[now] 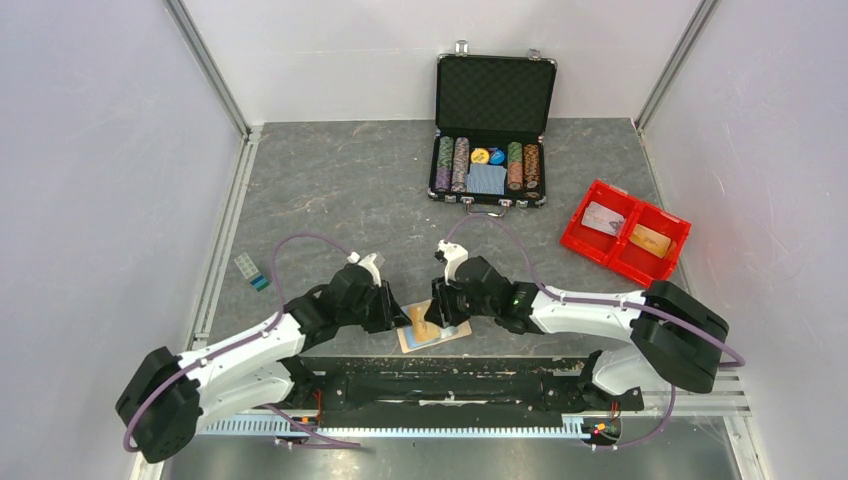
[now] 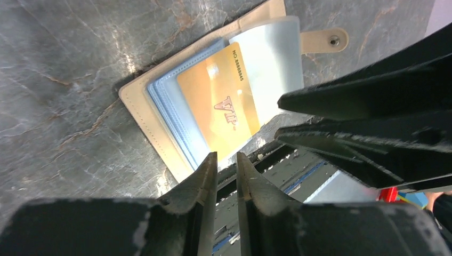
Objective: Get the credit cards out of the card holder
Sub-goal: Remove the credit card from the card holder.
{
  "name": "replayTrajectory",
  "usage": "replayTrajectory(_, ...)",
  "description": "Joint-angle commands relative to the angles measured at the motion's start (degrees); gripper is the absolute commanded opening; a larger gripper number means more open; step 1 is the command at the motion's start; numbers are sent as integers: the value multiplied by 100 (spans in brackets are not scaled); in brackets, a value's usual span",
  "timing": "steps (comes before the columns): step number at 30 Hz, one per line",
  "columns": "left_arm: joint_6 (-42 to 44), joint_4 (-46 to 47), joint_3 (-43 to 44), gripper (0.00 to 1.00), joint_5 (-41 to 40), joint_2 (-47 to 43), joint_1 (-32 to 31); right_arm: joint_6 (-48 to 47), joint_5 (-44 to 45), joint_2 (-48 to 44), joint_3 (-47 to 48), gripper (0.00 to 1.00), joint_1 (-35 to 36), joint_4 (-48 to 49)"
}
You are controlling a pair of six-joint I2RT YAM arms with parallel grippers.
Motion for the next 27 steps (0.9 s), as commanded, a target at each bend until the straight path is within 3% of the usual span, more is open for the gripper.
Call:
replayTrajectory(1,152,962,-132,24,618,413,-7,-156,29,-35,55,31,-244,48)
replayTrajectory(11,318,1146,-151,18,528,1209,-7,100,-649,390,-353,34,-458,852)
replayTrajectory(27,345,1198,-431,20,397,1337,-7,507,-1139,781,-868,33,-665,1843)
